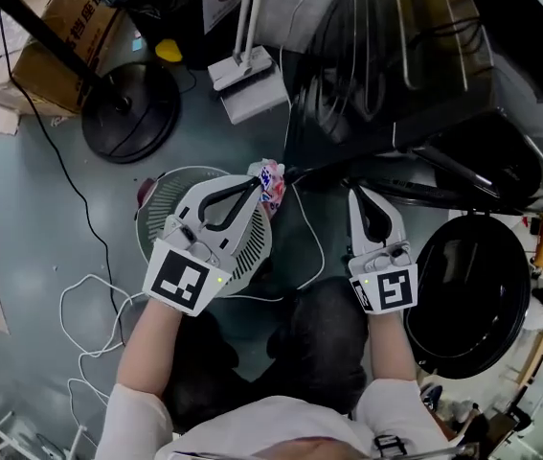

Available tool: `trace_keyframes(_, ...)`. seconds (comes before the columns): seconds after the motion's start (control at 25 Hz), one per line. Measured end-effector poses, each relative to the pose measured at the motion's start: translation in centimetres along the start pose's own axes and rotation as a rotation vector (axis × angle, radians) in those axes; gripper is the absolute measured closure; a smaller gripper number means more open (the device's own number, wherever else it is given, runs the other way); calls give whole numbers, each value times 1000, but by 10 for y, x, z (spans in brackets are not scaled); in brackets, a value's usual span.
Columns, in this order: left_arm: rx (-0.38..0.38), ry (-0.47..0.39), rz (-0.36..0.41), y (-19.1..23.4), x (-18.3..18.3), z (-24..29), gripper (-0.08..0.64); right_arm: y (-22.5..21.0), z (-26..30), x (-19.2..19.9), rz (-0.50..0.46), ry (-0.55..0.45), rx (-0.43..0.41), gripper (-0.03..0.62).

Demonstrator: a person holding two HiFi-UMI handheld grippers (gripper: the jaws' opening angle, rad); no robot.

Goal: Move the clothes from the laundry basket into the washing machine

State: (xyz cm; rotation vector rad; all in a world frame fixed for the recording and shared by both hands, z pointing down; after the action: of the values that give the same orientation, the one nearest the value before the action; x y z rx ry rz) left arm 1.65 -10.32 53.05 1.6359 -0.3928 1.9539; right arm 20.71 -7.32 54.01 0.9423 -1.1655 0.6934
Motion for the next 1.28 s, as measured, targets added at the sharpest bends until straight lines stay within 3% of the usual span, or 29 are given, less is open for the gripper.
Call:
trace_keyframes(0.24,-49,8,-63,12,4,-24,554,13,17,-14,21,-22,-56,583)
trace_keyframes(0.44,-85,-30,-72,14,-13,-35,554,27,24,-31,-16,-28,-82,583)
trace_keyframes(0.72,-108,-38,-69,8,-34,-56,554,37,20,-59,51,22,-107,583)
trace_keyframes(0.92,-62,-27,-71,-7,-75,-72,554,31,6,-109,91,48,-89,583)
trace_keyframes(1.28,-75,50,-166,-41,-186,-124,555,4,-34,-228,143,82,-53,583)
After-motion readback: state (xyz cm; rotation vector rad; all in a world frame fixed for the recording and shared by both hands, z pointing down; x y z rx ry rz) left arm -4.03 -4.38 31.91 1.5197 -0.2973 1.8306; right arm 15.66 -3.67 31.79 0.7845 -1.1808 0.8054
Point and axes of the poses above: the fingertips, and each gripper's own axes: z forward along the fingers, y to its left, x out of its underside, the point moved 4 cm from there along -z, backward along the fingers, and after that the axes turned 6 degrees about -z, right-handed, at the moved point
